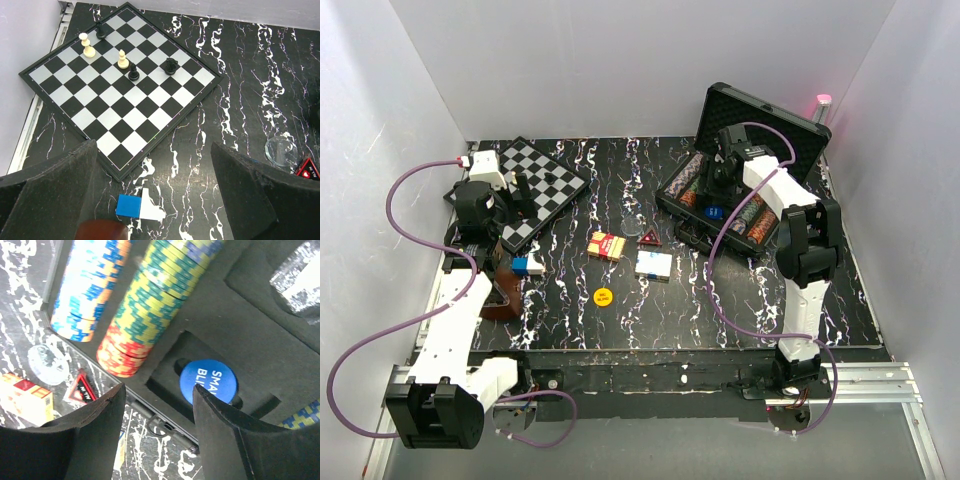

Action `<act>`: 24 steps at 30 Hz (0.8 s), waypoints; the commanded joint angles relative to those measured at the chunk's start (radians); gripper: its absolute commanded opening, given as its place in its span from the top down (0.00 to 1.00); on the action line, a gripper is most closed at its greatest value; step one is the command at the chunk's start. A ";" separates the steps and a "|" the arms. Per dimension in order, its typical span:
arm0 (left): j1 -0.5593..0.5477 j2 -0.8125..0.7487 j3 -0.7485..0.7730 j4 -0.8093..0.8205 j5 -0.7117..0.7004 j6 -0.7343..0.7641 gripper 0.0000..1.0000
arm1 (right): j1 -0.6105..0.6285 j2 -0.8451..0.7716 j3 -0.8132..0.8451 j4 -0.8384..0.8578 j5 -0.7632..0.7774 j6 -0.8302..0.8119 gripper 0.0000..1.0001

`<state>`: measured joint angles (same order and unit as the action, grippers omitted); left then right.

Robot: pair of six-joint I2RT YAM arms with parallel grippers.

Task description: Pack up texas hold em set

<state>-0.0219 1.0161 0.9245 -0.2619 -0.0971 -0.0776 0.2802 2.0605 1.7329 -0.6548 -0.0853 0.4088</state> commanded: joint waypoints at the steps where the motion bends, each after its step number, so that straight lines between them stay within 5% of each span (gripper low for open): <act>1: -0.003 -0.002 -0.001 0.004 -0.003 0.007 0.02 | 0.008 0.004 0.070 0.003 -0.062 -0.015 0.37; 24: -0.004 -0.002 -0.001 0.003 -0.009 0.010 0.02 | -0.009 0.053 -0.058 -0.011 0.148 0.067 0.37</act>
<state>-0.0219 1.0203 0.9245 -0.2615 -0.0975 -0.0776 0.2790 2.0838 1.6863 -0.6518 -0.0498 0.4793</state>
